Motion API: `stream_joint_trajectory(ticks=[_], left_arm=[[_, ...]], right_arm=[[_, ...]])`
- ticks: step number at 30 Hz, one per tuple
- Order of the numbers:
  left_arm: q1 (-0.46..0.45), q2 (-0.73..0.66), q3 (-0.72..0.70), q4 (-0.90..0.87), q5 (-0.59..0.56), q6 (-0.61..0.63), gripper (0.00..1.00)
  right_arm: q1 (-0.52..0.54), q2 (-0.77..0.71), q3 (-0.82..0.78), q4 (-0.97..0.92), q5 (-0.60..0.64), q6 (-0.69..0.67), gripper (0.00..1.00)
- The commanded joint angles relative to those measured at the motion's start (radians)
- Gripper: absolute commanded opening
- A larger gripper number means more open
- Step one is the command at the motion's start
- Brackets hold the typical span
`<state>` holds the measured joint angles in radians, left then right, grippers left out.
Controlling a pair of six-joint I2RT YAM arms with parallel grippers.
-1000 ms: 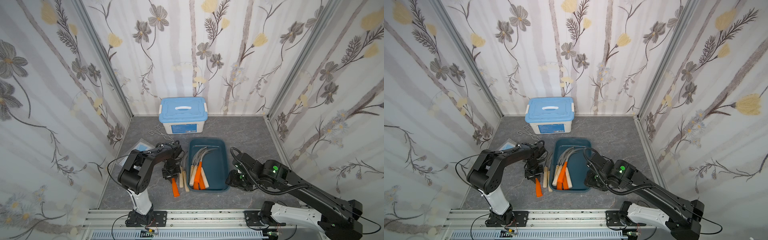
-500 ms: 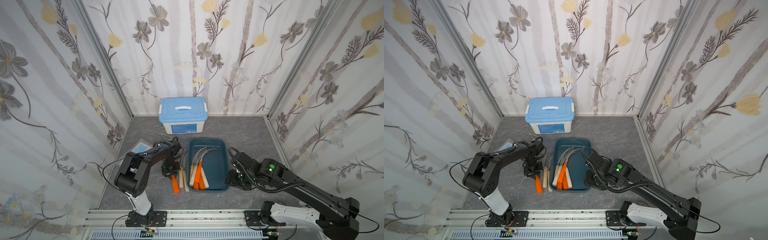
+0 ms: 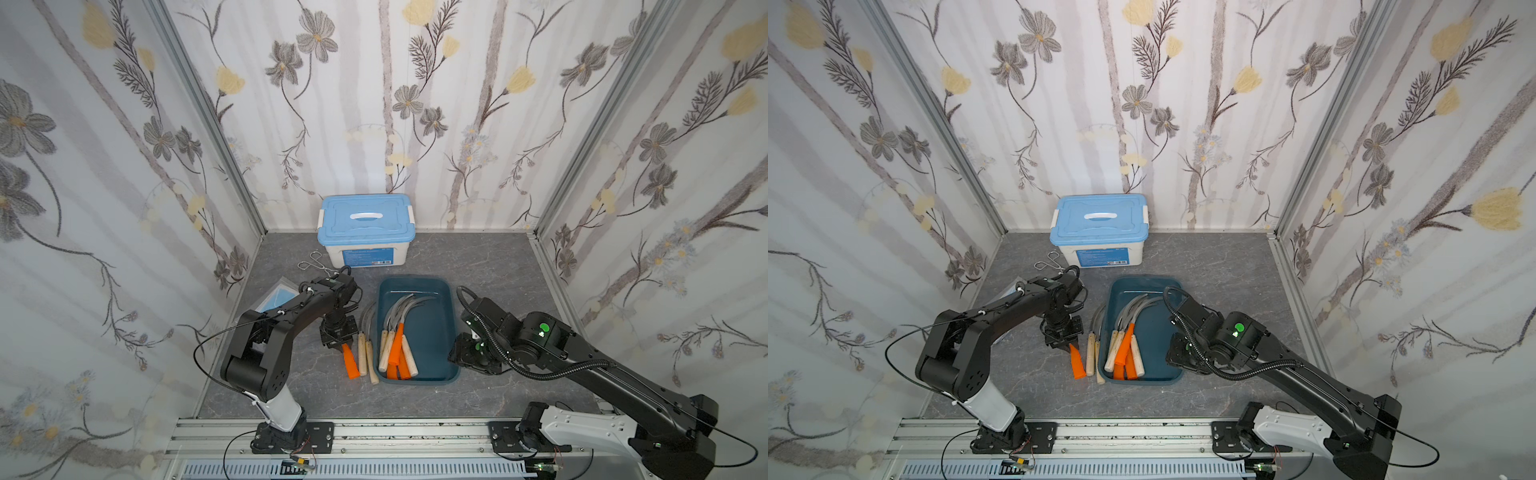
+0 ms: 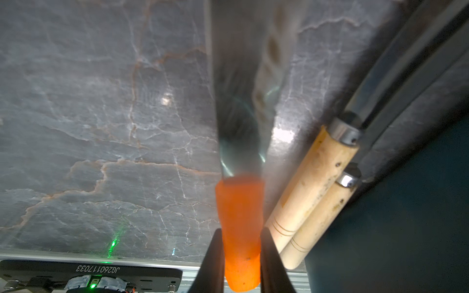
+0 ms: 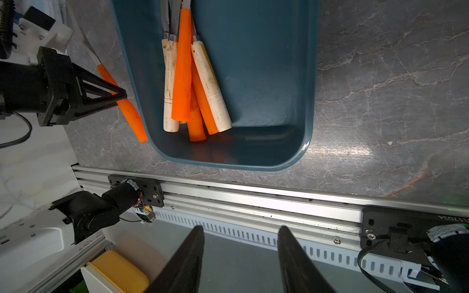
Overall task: Put small sickles into storage boxes
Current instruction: Pick up the sickle at the center of the board.
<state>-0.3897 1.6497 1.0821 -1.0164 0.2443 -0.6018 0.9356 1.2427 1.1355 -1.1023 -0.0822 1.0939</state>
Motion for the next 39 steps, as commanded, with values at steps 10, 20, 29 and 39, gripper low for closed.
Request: stream_joint_trajectory(ticks=[10,20,29,39], left_arm=[[0.021,-0.079,0.059,-0.017,0.01,0.019,0.0],[0.018,-0.115,0.101,-0.02,0.032,0.038,0.0],[-0.007,-0.123,0.179,-0.029,0.03,0.066,0.0],[-0.09,-0.105,0.261,-0.004,0.016,0.079,0.0]], right_arm=[[-0.009,0.021,0.032,0.014,0.006,-0.018,0.49],[-0.009,0.036,0.069,-0.007,0.018,-0.026,0.49],[-0.009,0.034,0.078,-0.008,0.027,-0.022,0.49],[-0.01,0.013,0.103,-0.036,0.06,0.0,0.49]])
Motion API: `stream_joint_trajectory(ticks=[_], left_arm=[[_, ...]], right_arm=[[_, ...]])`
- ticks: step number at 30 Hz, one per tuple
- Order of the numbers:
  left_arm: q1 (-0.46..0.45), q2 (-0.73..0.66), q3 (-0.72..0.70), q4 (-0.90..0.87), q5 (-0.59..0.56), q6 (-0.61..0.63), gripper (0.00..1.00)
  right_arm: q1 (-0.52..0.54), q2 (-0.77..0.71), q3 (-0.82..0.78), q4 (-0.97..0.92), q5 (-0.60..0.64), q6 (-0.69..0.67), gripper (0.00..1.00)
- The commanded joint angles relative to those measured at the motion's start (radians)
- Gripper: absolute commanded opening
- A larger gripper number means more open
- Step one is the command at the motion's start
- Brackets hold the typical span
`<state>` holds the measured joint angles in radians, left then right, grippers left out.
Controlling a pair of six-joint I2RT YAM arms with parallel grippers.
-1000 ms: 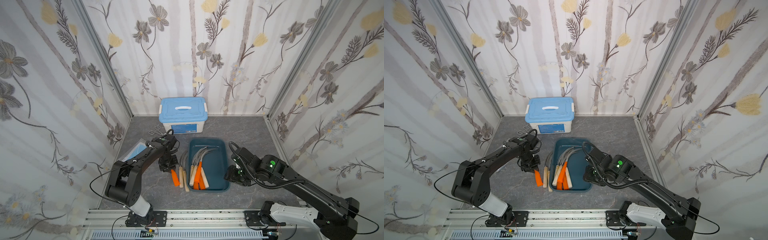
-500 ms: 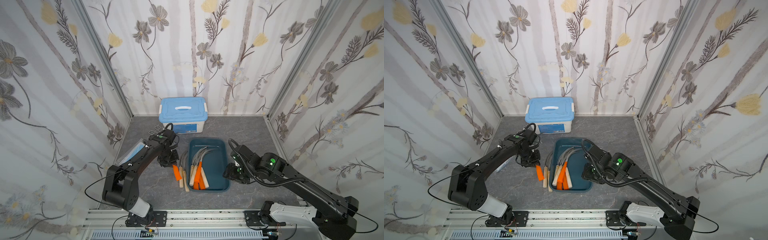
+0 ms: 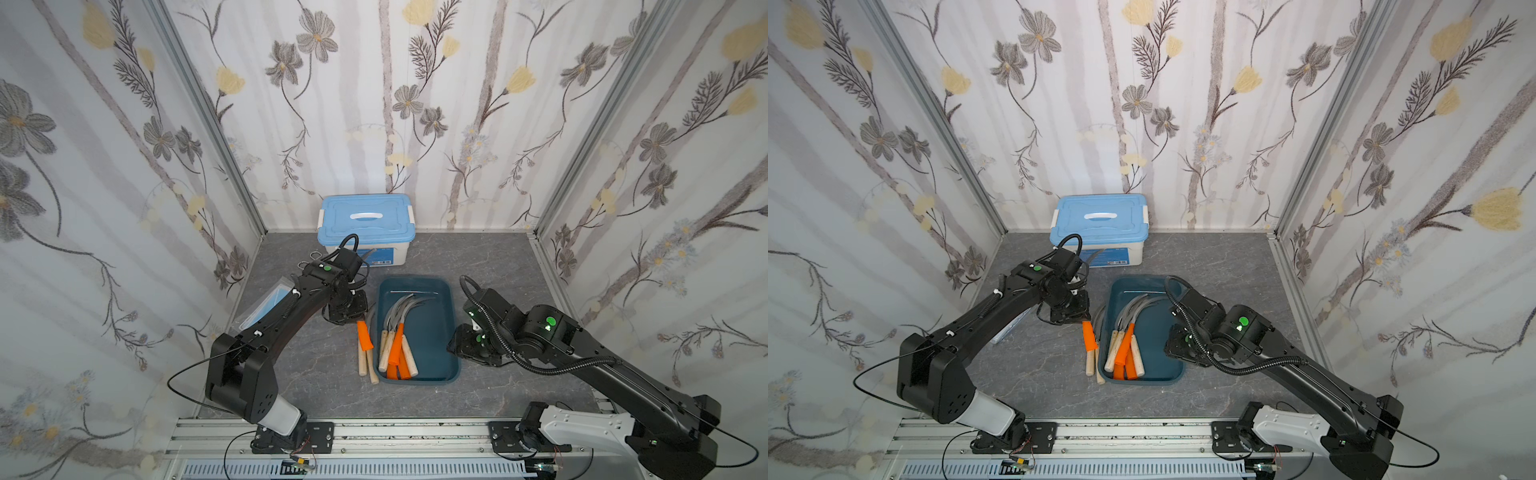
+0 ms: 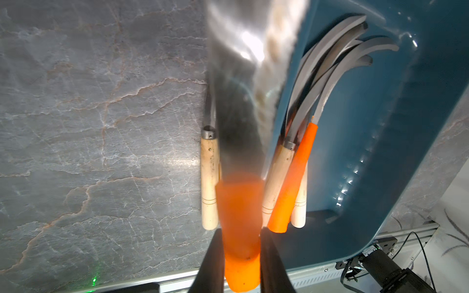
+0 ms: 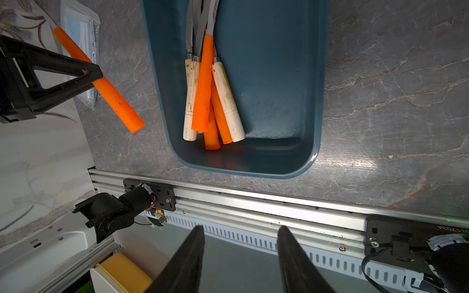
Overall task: Put small sickles into storage boxes
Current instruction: Pick up the sickle at the center of the board, then place the sickle in the storage box.
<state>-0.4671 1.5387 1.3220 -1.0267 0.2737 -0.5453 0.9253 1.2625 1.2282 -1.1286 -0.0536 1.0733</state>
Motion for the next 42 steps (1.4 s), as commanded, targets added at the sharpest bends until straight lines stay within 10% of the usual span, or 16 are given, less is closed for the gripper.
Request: stream_joint_trajectory(ticks=[1,42], left_arm=[[-0.021,0.011,0.033,0.008,-0.016,0.022,0.0],[-0.298,0.294,0.214,-0.001,0.021,0.059,0.0]], right_arm=[[0.0,-0.01,0.009,-0.009,0.035,0.026,0.49],[-0.046,-0.203,-0.025,-0.073,0.155,0.143,0.49]])
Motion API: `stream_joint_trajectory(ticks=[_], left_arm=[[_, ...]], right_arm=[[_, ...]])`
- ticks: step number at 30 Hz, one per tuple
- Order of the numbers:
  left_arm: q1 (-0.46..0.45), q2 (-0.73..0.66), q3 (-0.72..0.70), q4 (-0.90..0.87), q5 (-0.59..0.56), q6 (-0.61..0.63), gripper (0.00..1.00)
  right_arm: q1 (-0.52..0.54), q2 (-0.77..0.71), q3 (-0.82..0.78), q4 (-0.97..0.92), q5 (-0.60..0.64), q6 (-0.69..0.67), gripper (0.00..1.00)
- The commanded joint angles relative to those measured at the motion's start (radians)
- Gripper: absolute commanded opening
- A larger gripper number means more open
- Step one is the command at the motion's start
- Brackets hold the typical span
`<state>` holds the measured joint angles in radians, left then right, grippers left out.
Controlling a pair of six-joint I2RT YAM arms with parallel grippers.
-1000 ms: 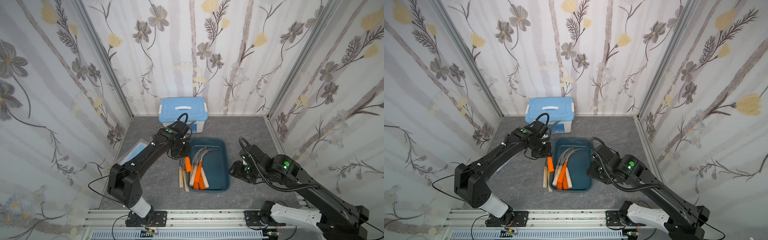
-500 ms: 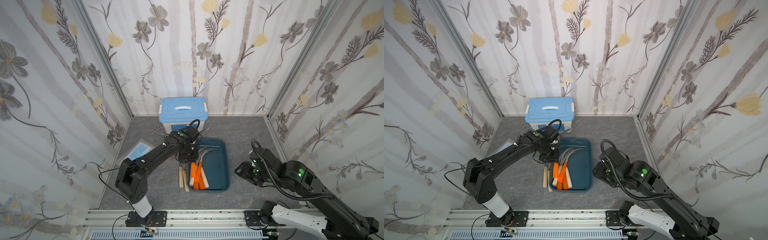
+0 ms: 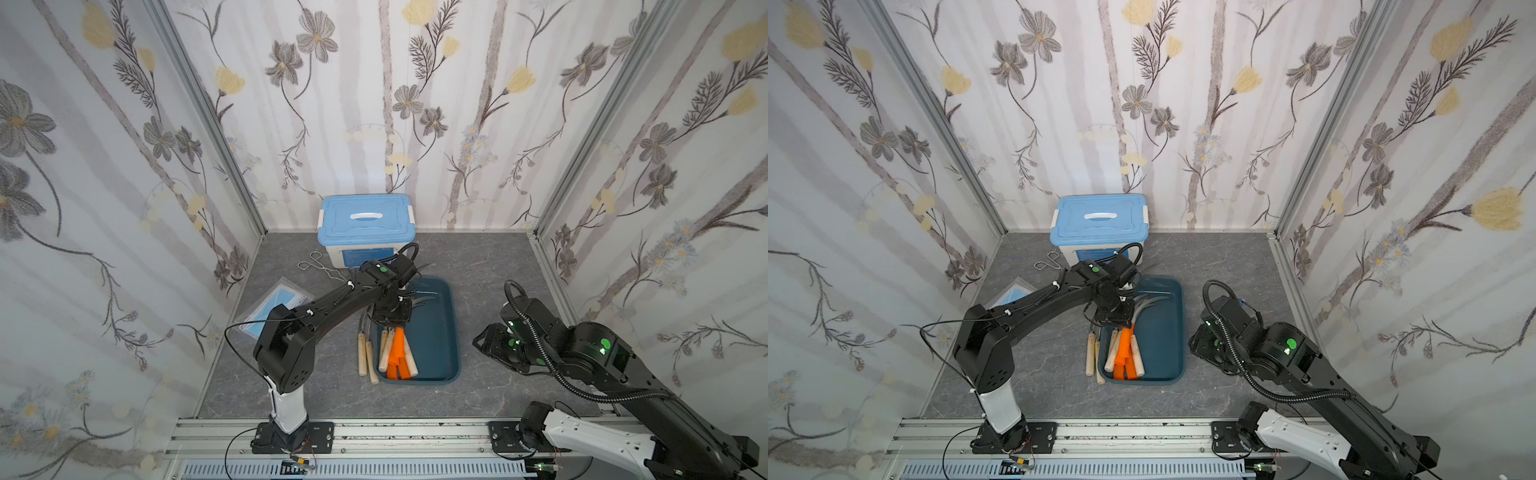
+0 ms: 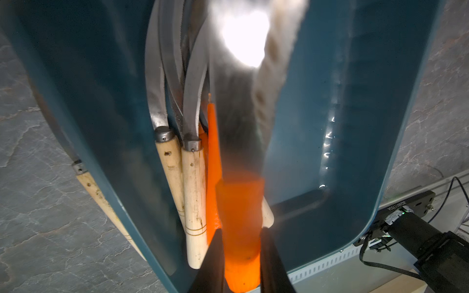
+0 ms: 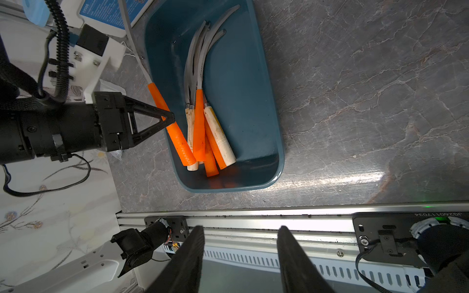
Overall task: Put small sickles into storage boxes
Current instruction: Place the sickle in the storage box.
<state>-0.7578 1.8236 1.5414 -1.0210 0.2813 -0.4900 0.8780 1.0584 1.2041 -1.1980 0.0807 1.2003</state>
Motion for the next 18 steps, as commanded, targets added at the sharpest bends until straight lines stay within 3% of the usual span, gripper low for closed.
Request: stream_joint_trajectory(ticks=[1,18], left_arm=[[-0.013,0.014,-0.007,-0.007,0.013,0.004,0.0],[-0.036,0.065,-0.067,-0.003,0.021,-0.021,0.0]], right_arm=[[0.001,0.001,-0.004,-0.003,0.017,0.017,0.49],[0.01,0.062,-0.015,0.018,-0.037,-0.048,0.49]])
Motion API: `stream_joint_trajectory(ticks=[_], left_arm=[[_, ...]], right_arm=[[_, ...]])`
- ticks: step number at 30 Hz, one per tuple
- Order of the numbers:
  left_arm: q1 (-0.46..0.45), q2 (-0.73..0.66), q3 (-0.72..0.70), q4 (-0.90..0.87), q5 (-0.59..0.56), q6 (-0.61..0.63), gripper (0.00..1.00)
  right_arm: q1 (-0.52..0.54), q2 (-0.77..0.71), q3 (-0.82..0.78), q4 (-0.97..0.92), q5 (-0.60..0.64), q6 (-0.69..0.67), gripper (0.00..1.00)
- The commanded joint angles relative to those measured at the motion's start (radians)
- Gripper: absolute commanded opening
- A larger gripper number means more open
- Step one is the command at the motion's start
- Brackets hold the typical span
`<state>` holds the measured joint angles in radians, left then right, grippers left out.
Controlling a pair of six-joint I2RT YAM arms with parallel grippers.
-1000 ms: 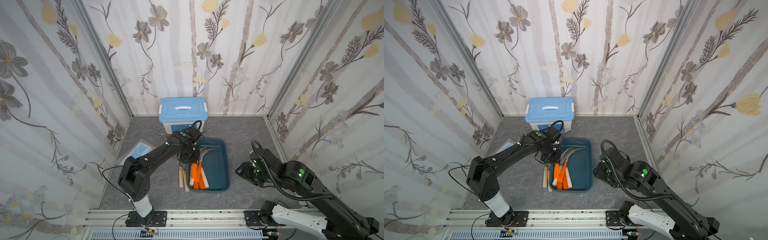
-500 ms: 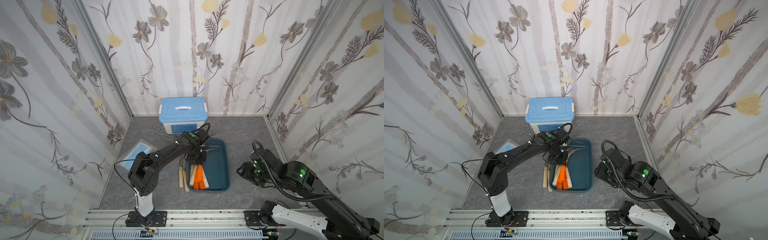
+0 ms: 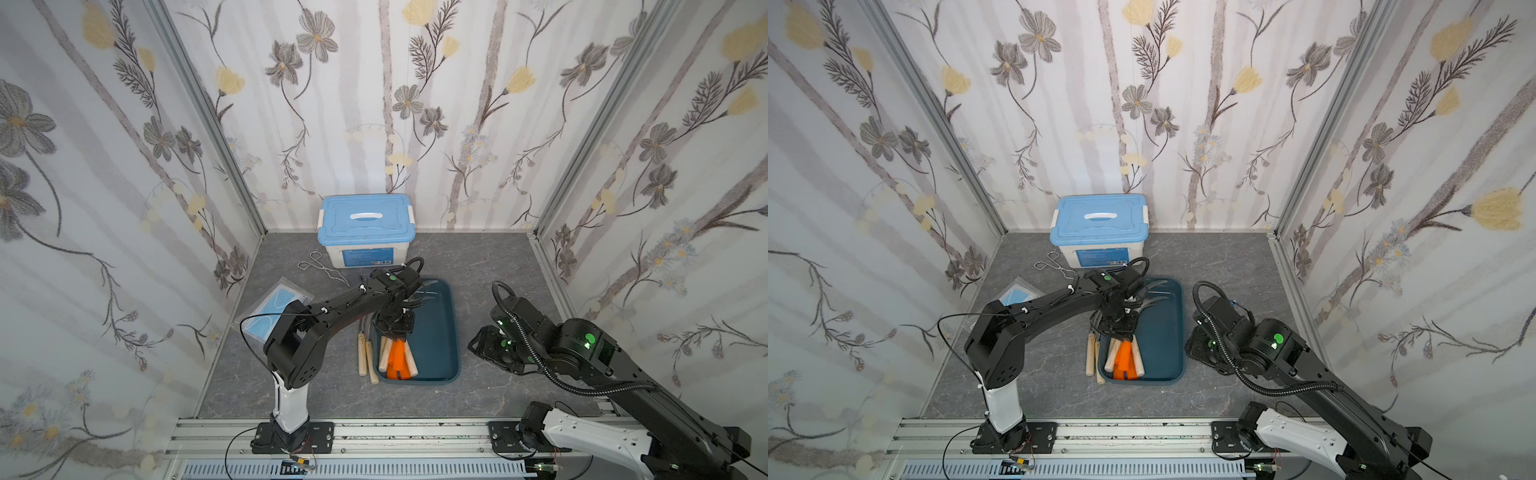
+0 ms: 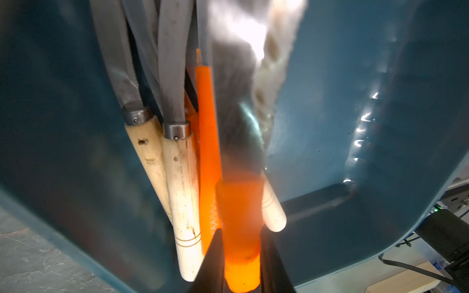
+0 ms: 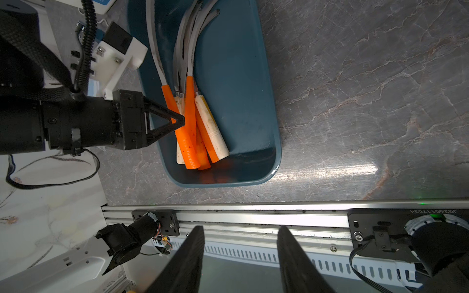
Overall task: Put small sickles into storage boxes
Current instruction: Place the sickle in the storage box.
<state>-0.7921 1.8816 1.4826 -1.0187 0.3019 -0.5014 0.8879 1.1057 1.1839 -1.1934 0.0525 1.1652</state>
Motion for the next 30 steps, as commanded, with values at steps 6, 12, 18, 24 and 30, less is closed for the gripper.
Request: stream_joint_trajectory(ticks=[6,12,18,24,30], left_arm=[[-0.005,0.04,0.019,-0.014,-0.009,-0.006,0.0],[-0.013,0.066,0.021,-0.02,0.001,-0.01,0.0],[-0.022,0.081,-0.002,-0.015,0.011,-0.023,0.0],[-0.022,0.091,-0.018,-0.017,0.016,-0.028,0.0],[-0.022,0.098,-0.012,-0.017,0.016,-0.03,0.0]], right_arm=[[0.0,0.019,0.0,0.02,-0.003,-0.021,0.5],[0.0,0.011,-0.016,0.023,-0.003,-0.02,0.49],[-0.002,-0.004,-0.026,0.019,-0.002,-0.016,0.49],[-0.004,-0.013,-0.03,0.014,0.0,-0.015,0.49],[-0.004,-0.025,-0.036,0.006,0.002,-0.012,0.5]])
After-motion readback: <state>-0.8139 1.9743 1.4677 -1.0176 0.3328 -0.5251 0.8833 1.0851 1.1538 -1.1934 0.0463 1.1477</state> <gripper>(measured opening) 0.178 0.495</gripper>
